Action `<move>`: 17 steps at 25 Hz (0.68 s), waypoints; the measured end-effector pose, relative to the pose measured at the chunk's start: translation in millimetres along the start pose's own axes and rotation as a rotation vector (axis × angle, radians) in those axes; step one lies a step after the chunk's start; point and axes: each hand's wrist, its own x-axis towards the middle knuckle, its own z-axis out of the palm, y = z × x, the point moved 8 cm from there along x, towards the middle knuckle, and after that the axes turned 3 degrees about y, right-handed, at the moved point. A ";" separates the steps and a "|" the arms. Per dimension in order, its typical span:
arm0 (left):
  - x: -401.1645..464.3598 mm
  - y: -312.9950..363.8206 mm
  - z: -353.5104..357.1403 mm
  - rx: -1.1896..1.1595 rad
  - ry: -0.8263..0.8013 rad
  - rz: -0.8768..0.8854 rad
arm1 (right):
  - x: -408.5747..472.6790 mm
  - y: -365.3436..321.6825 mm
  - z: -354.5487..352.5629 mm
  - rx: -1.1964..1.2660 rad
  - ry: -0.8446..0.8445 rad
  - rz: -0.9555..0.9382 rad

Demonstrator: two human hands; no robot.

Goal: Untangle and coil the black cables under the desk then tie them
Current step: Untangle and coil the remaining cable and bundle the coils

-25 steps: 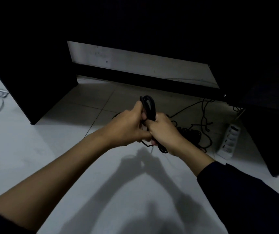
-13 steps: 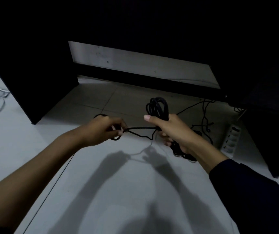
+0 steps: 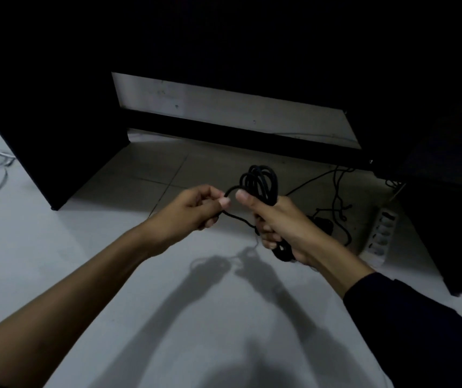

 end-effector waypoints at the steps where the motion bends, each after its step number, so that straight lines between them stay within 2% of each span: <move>1: 0.7 3.5 3.9 -0.038 0.031 0.011 | -0.4 -2.0 7.4 0.006 -0.028 -0.029; 6: 6.5 7.7 6.1 -0.206 0.228 0.036 | 2.5 -5.5 18.4 0.042 0.002 -0.095; 8: 8.7 5.2 4.3 -0.227 0.205 0.029 | 2.8 -4.3 15.2 0.067 0.049 -0.098; 11: 8.3 11.8 5.6 -0.063 0.150 0.112 | 3.8 0.0 10.7 0.106 0.119 -0.068; 13: 7.4 18.3 2.3 0.084 0.225 0.191 | 4.6 3.3 10.0 0.126 0.158 -0.043; 15: 7.5 19.6 -1.2 0.090 0.273 0.217 | 5.2 4.4 10.0 0.143 0.188 -0.038; 17: 7.2 19.4 3.3 0.054 0.251 0.206 | 5.1 1.3 7.7 0.158 0.216 -0.067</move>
